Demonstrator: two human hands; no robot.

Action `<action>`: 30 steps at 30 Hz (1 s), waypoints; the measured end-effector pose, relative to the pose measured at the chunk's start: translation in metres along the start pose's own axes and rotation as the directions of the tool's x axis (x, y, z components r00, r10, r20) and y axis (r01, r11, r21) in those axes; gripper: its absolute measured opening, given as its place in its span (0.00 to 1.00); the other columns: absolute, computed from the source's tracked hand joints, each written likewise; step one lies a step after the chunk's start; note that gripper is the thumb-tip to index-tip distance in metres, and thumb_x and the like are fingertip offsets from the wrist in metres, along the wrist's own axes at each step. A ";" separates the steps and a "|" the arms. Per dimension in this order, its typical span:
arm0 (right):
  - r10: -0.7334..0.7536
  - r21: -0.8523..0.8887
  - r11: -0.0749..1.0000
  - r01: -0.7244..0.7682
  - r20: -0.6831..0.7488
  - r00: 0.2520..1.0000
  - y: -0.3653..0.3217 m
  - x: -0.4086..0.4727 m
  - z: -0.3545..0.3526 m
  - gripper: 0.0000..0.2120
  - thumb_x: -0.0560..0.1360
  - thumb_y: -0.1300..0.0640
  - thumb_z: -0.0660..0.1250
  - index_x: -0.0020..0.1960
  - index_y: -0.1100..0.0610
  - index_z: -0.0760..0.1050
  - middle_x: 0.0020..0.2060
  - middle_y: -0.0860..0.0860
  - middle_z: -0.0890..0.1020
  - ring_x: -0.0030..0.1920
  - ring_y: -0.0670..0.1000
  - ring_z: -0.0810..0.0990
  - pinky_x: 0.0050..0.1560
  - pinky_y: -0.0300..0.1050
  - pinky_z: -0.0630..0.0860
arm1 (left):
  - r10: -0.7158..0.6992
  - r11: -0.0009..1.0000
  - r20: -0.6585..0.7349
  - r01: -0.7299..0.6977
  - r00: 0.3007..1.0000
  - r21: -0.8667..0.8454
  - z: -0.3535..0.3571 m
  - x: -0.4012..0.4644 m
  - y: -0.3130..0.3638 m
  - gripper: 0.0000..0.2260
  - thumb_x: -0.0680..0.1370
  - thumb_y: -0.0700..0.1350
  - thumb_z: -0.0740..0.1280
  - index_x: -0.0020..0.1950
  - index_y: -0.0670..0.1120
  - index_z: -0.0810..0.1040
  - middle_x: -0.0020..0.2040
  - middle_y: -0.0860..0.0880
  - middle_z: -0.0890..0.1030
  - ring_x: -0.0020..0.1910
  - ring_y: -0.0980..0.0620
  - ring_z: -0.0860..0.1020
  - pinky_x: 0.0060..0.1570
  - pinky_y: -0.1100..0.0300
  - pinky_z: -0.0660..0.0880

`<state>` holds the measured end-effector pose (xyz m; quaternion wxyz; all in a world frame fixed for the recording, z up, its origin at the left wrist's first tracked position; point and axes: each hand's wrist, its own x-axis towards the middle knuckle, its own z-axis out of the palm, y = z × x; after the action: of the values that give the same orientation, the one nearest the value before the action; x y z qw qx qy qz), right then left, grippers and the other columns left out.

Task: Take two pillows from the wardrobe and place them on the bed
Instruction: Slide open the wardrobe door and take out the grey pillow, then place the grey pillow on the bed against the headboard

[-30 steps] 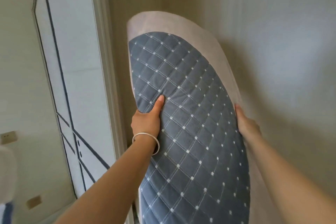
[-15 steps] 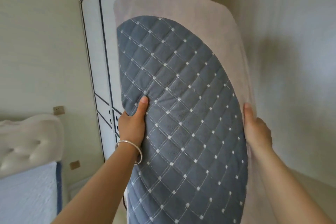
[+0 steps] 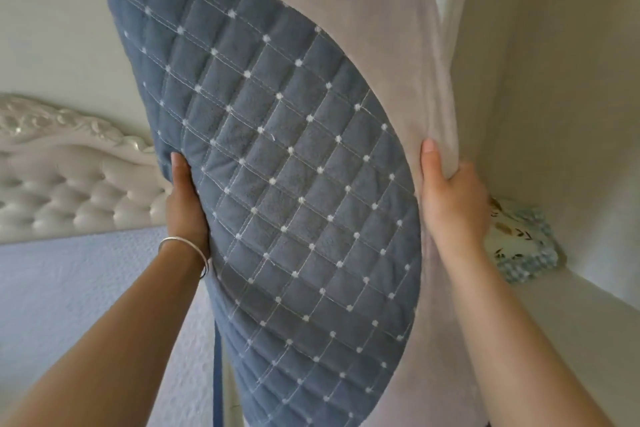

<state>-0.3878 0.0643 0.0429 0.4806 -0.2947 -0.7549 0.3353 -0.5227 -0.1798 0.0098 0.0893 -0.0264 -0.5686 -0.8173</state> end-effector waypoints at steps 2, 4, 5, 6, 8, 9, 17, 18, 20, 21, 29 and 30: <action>-0.033 -0.050 0.998 0.038 0.089 0.995 -0.010 0.005 0.033 0.40 0.71 0.28 0.48 0.59 0.62 0.70 0.54 0.57 0.78 0.52 0.59 0.76 0.44 0.49 0.69 | -0.031 0.999 -0.019 0.031 0.999 0.004 -0.022 0.017 -0.008 0.37 0.56 0.80 0.59 0.53 0.58 0.81 0.56 0.53 0.83 0.57 0.50 0.79 0.64 0.48 0.70; -0.053 -0.083 0.994 0.069 0.177 0.983 -0.018 0.012 0.069 0.41 0.70 0.27 0.46 0.59 0.63 0.69 0.54 0.57 0.78 0.51 0.58 0.76 0.46 0.51 0.72 | -0.076 0.996 -0.075 0.079 0.994 0.036 -0.039 0.027 -0.017 0.36 0.55 0.81 0.57 0.50 0.59 0.81 0.56 0.52 0.82 0.56 0.48 0.79 0.64 0.46 0.70; -0.057 -0.104 0.991 0.082 0.220 0.974 -0.020 0.015 0.088 0.41 0.70 0.27 0.46 0.59 0.63 0.69 0.53 0.57 0.78 0.51 0.58 0.76 0.47 0.51 0.73 | -0.104 0.993 -0.129 0.110 0.986 0.044 -0.046 0.033 -0.022 0.36 0.56 0.81 0.57 0.49 0.57 0.81 0.55 0.51 0.82 0.55 0.47 0.78 0.63 0.45 0.70; -0.052 -0.130 0.988 0.089 0.264 0.963 -0.020 0.018 0.108 0.41 0.70 0.27 0.46 0.59 0.62 0.69 0.54 0.57 0.77 0.51 0.59 0.76 0.47 0.51 0.73 | -0.134 0.988 -0.189 0.145 0.973 0.045 -0.051 0.038 -0.027 0.37 0.57 0.80 0.57 0.50 0.55 0.80 0.56 0.49 0.81 0.55 0.46 0.78 0.63 0.45 0.70; -0.034 -0.176 0.979 0.101 0.350 0.936 -0.019 0.024 0.150 0.42 0.70 0.27 0.45 0.61 0.62 0.68 0.57 0.58 0.77 0.54 0.60 0.76 0.48 0.51 0.72 | -0.191 0.975 -0.278 0.214 0.941 0.054 -0.061 0.054 -0.042 0.40 0.60 0.78 0.56 0.57 0.49 0.77 0.56 0.46 0.79 0.54 0.45 0.77 0.62 0.45 0.70; -0.021 -0.188 0.977 0.103 0.394 0.919 -0.018 0.027 0.171 0.42 0.70 0.27 0.45 0.63 0.62 0.68 0.59 0.58 0.76 0.55 0.60 0.76 0.48 0.50 0.71 | -0.221 0.968 -0.304 0.246 0.927 0.048 -0.064 0.061 -0.049 0.42 0.61 0.78 0.56 0.60 0.47 0.75 0.56 0.45 0.78 0.53 0.44 0.76 0.61 0.45 0.70; 0.049 -0.191 0.975 0.110 0.674 0.737 -0.010 0.073 0.356 0.43 0.71 0.29 0.46 0.69 0.62 0.64 0.64 0.58 0.74 0.60 0.59 0.75 0.46 0.47 0.66 | -0.265 0.951 -0.484 0.309 0.834 0.012 -0.076 0.178 -0.109 0.45 0.65 0.76 0.56 0.68 0.43 0.69 0.67 0.42 0.73 0.62 0.42 0.73 0.63 0.47 0.66; 0.051 -0.182 0.977 0.109 0.701 0.711 -0.012 0.080 0.377 0.43 0.71 0.29 0.46 0.69 0.62 0.63 0.65 0.59 0.73 0.61 0.60 0.74 0.47 0.48 0.66 | -0.261 0.952 -0.498 0.305 0.827 0.007 -0.075 0.196 -0.114 0.45 0.65 0.75 0.56 0.69 0.42 0.69 0.67 0.42 0.73 0.62 0.42 0.73 0.63 0.47 0.66; 0.052 -0.161 0.982 0.102 0.738 0.673 -0.018 0.103 0.428 0.43 0.71 0.29 0.47 0.70 0.63 0.62 0.66 0.59 0.72 0.63 0.60 0.73 0.49 0.48 0.66 | -0.269 0.950 -0.545 0.311 0.794 -0.015 -0.072 0.242 -0.126 0.46 0.64 0.76 0.56 0.69 0.42 0.68 0.67 0.42 0.73 0.63 0.41 0.72 0.64 0.46 0.65; 0.049 -0.150 0.983 0.102 0.757 0.651 -0.021 0.114 0.451 0.43 0.71 0.29 0.48 0.70 0.63 0.62 0.66 0.60 0.72 0.63 0.61 0.73 0.50 0.48 0.66 | -0.272 0.950 -0.562 0.310 0.781 -0.029 -0.070 0.264 -0.133 0.46 0.64 0.76 0.56 0.69 0.42 0.68 0.67 0.42 0.72 0.63 0.41 0.72 0.65 0.45 0.65; 0.020 -0.085 0.992 0.091 0.829 0.559 -0.026 0.163 0.623 0.39 0.68 0.34 0.52 0.66 0.62 0.67 0.61 0.60 0.74 0.59 0.62 0.73 0.56 0.52 0.72 | -0.336 0.940 -0.649 0.286 0.682 -0.186 -0.072 0.402 -0.183 0.39 0.68 0.73 0.56 0.66 0.45 0.72 0.63 0.45 0.77 0.61 0.43 0.75 0.66 0.47 0.67; 0.009 -0.068 0.994 0.089 0.840 0.543 -0.023 0.166 0.643 0.38 0.67 0.35 0.53 0.65 0.62 0.68 0.59 0.60 0.75 0.58 0.62 0.74 0.56 0.52 0.72 | -0.348 0.937 -0.646 0.266 0.680 -0.224 -0.072 0.418 -0.188 0.38 0.67 0.73 0.58 0.65 0.46 0.73 0.61 0.46 0.78 0.58 0.44 0.76 0.64 0.47 0.69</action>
<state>-1.0452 0.0347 -0.0527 0.0532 -0.1057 -0.9153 0.3851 -0.9628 -0.2317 -0.1286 0.1496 0.3631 -0.4465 -0.8040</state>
